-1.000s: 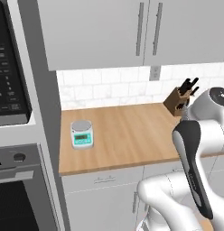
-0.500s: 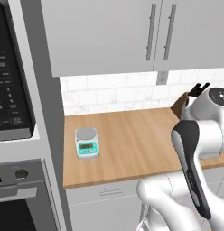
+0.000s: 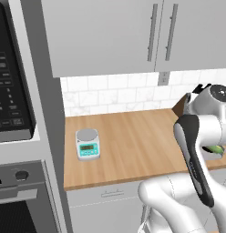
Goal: Take the meat container that has the steak and place it on the second highest rack of the freezer. Then take the vegetable container that has the avocado and corn and place it on the highest rack of the freezer.
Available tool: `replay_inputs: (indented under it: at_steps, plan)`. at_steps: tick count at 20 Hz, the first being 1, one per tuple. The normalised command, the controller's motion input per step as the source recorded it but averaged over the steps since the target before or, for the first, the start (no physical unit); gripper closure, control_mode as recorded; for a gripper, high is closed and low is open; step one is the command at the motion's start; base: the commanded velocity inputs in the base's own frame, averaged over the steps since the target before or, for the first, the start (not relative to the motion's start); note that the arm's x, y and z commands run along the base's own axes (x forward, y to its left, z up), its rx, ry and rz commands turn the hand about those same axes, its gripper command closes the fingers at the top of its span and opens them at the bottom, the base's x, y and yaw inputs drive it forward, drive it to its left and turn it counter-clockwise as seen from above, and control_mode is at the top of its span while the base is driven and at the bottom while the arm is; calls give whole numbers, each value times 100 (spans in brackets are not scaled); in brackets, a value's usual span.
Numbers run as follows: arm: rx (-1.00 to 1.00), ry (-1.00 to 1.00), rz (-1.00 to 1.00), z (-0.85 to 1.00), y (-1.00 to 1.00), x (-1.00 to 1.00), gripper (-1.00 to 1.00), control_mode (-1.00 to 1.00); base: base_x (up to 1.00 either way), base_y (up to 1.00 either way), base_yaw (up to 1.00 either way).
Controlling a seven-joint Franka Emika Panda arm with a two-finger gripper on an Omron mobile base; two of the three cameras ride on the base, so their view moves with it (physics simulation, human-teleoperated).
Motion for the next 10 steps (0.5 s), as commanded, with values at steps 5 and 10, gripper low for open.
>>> replay_inputs:
  at_steps: [5,10]
  plan:
    - [11,1,23,-15,-100,46,-100,-100,0,0,0]
    - [-1,-2,22,-54,-82,0,-100,-100,0,0,0]
